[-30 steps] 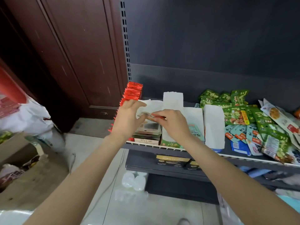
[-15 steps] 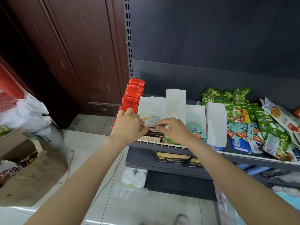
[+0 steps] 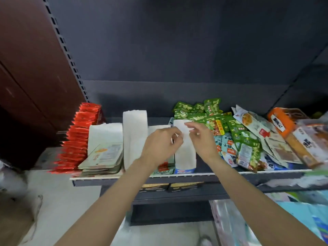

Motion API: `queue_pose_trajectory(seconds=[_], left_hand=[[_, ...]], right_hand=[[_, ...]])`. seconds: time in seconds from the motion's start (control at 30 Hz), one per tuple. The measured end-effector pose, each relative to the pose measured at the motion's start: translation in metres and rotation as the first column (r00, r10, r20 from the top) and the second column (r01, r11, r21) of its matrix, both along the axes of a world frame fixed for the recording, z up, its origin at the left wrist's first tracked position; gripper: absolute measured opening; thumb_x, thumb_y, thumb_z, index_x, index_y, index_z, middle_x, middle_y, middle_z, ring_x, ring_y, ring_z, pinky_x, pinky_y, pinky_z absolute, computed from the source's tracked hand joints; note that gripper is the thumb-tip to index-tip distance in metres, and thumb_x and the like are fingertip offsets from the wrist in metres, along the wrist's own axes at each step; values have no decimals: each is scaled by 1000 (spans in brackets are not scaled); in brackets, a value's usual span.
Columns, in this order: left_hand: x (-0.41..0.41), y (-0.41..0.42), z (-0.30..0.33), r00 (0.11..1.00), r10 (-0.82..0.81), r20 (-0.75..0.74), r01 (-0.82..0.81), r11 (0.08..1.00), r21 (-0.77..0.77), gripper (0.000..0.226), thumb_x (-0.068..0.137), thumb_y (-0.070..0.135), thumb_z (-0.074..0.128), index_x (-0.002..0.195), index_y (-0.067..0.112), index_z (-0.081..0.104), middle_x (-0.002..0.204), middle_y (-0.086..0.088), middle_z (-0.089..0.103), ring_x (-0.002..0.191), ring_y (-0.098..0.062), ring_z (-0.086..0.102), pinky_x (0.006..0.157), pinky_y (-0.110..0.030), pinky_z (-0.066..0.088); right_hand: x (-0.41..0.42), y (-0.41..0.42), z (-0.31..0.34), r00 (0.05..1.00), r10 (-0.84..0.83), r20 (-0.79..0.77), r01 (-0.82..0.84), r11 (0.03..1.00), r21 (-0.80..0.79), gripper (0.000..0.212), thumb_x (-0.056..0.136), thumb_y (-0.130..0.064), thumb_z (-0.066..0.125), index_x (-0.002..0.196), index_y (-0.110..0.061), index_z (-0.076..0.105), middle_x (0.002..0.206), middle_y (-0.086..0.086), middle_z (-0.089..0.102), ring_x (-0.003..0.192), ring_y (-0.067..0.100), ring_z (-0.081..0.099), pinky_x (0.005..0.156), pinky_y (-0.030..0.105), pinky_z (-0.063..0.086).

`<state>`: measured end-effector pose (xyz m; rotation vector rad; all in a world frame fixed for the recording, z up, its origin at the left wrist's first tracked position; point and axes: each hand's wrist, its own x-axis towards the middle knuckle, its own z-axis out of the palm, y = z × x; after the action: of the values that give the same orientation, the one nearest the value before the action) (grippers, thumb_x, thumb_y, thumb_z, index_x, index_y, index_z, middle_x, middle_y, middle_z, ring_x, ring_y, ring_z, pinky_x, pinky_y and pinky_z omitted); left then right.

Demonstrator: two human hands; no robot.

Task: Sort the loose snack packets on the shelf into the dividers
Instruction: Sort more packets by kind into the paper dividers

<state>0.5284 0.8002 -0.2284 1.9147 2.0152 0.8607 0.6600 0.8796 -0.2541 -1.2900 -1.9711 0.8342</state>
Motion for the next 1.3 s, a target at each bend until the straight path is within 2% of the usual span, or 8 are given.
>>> queue_pose_trajectory(seconds=[0.23,0.6,0.7,0.8,0.93,1.03,1.2,1.3], left_hand=[[136,127,-24,993,41,-114,-62,980,-190,27,95,32,44,106,13,59,106,-11,63,99,-31,58,74,-37,48],[193,227,-111,973,50,-226,-176,793,-583,89,86,61,48,151,25,-2,158,0,-15,145,-27,-9,116,-47,7],[193,230,-113,965,59,-257,-205,782,-589,87,84,66,46,151,26,7,158,1,-12,146,-26,-8,116,-49,9],[195,233,-105,967,126,-220,-228,811,-538,78,83,68,44,147,25,27,159,-1,6,145,-28,8,114,-49,16],[210,235,-82,901,327,285,-188,886,-423,60,92,60,34,127,15,53,133,-17,52,119,-33,52,101,-45,42],[221,238,-50,486,396,779,-103,911,-398,56,93,59,33,107,14,63,109,-9,68,95,-21,67,90,-38,52],[209,223,-30,491,390,779,-218,921,-323,14,95,7,51,84,16,56,92,-11,66,82,-24,69,65,-32,60],[187,201,-29,371,414,831,-322,897,-303,14,93,2,52,94,15,57,92,-7,66,82,-20,67,65,-34,60]], right_hand=[[136,116,-30,964,-118,240,163,971,-176,30,88,-3,53,115,-10,63,118,9,64,105,23,60,66,16,34],[227,229,-71,827,1,562,169,953,-251,88,84,-39,65,148,-9,13,154,16,19,142,29,20,115,41,23],[220,228,-67,734,3,679,109,987,-122,62,83,-41,65,130,-8,43,126,15,53,120,31,50,105,52,35],[219,216,-53,723,44,690,-37,999,-24,28,94,-35,49,96,-8,56,70,2,51,73,23,63,69,34,51],[227,212,-41,793,13,610,-115,985,128,28,100,-21,34,103,-6,58,59,-2,48,54,19,52,63,31,52],[230,207,-41,835,112,539,-255,946,199,34,96,-14,45,129,-13,52,73,5,65,68,22,64,110,45,32],[216,193,-41,875,358,327,-394,918,48,51,88,-40,56,136,-25,47,143,-3,44,131,15,39,113,48,24],[195,177,-27,982,191,-9,-186,946,-266,62,84,-48,60,140,-30,39,149,-8,25,137,11,20,112,40,21]])
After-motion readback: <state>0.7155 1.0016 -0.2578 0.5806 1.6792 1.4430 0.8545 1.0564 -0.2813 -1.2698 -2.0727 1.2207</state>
